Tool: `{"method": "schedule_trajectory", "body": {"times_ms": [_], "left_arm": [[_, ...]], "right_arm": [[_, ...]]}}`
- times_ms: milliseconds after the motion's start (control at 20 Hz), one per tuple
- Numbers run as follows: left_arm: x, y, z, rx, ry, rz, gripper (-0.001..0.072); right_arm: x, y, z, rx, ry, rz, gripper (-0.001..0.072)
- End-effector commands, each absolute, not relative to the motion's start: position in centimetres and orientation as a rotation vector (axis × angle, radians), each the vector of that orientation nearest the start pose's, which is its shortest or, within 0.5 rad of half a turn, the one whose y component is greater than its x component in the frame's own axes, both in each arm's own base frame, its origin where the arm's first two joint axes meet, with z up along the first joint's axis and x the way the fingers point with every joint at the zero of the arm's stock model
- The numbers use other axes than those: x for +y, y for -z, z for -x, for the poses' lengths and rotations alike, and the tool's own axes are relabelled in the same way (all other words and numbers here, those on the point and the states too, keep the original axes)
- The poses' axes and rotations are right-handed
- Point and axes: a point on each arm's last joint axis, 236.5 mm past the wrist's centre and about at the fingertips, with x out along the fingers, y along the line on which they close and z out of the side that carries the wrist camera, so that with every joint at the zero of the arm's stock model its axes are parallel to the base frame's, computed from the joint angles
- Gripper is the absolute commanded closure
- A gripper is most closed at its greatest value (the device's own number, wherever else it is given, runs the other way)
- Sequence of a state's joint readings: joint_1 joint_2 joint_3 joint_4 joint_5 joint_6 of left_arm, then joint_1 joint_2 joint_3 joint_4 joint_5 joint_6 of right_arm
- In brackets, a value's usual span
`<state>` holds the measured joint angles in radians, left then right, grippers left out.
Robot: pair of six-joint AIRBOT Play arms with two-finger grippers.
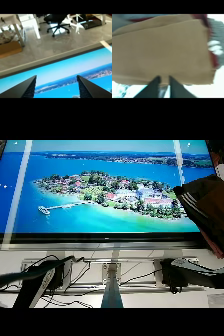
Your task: Fold the clothes and pants, and hang the long-sleeved shirts on hangers.
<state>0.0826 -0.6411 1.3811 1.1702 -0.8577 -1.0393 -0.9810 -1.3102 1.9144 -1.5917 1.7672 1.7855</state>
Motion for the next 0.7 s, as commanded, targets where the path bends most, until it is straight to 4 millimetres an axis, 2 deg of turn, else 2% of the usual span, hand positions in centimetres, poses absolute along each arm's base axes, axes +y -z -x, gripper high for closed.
{"method": "schedule_trajectory", "body": {"times_ms": [0,50,150,300,450,550,650], "left_arm": [[-4.4,-40.9,-30.5,0.048,0.224,-0.245,0.0167],[-4.4,-40.9,-30.5,0.048,0.224,-0.245,0.0167],[-4.4,-40.9,-30.5,0.048,0.224,-0.245,0.0167],[-4.4,-40.9,-30.5,0.048,0.224,-0.245,0.0167],[-4.4,-40.9,-30.5,0.048,0.224,-0.245,0.0167],[-4.4,-40.9,-30.5,0.048,0.224,-0.245,0.0167],[-4.4,-40.9,-30.5,0.048,0.224,-0.245,0.0167]], "right_arm": [[-26.1,-22.2,-27.5,0.967,0.738,-0.636,0.0694],[-23.4,-22.6,-30.5,0.961,0.622,-0.582,0.0694],[-17.9,-23.0,-34.9,0.969,0.46,-0.464,0.0694],[-8.8,-23.4,-39.1,0.988,0.223,-0.19,0.0694],[0.7,-24.5,-41.6,0.914,-0.091,0.132,0.0694],[4.8,-25.3,-42.4,0.852,-0.175,0.181,0.0694],[7.4,-25.7,-42.5,0.821,-0.228,0.202,0.0694]]}}
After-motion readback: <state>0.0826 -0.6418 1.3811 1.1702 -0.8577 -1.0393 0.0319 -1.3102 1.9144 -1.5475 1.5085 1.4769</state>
